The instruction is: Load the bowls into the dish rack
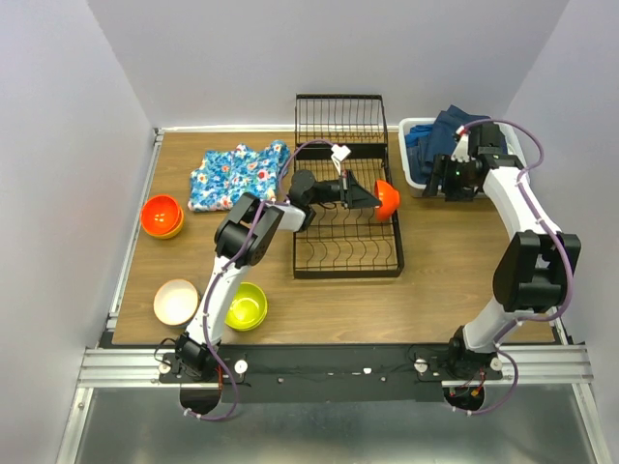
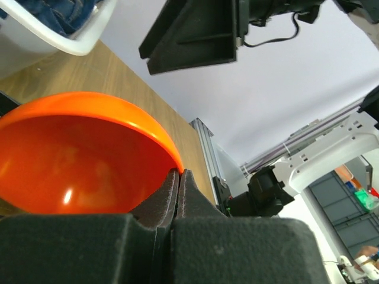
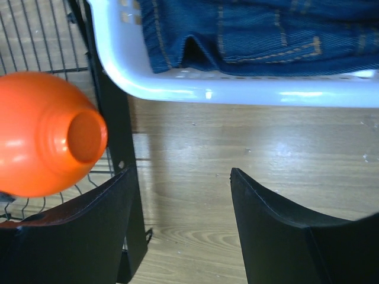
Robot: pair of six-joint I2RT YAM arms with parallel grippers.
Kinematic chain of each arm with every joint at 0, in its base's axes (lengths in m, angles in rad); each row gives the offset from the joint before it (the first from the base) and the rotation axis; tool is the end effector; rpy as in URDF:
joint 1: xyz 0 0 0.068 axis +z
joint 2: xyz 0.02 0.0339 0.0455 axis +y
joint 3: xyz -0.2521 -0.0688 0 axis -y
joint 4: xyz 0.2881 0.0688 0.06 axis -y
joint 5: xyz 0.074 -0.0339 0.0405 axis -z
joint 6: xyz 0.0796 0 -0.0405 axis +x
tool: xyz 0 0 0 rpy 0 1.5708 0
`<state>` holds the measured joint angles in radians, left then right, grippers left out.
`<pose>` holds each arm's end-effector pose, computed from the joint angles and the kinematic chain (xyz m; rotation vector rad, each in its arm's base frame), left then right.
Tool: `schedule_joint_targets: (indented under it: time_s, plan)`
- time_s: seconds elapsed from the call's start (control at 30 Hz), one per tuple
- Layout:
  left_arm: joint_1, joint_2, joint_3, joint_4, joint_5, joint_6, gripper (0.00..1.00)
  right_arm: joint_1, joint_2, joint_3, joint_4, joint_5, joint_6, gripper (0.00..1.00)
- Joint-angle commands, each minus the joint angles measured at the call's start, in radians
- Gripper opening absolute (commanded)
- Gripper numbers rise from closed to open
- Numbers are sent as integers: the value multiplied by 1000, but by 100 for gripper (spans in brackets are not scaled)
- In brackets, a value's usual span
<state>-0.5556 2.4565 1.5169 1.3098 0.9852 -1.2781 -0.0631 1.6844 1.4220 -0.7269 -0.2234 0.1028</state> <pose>0.4269 -0.3431 0.1185 0.5203 1.6602 -2.0344 0.4259 -0.0092 0.2205 0.1259 2.5476 0.3010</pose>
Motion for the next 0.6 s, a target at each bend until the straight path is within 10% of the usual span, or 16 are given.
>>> schedule_joint_targets:
  time_s: [0.0, 0.47, 0.57]
  plan:
    - [-6, 67, 20, -274, 20, 109, 0, 29, 21, 41, 7, 29, -15, 74]
    - [-9, 12, 16, -529, -62, 292, 0, 49, 29, 41, 26, 13, -2, 74]
    - [-9, -30, -15, -523, -74, 324, 13, 51, 24, 35, 29, 12, 1, 74]
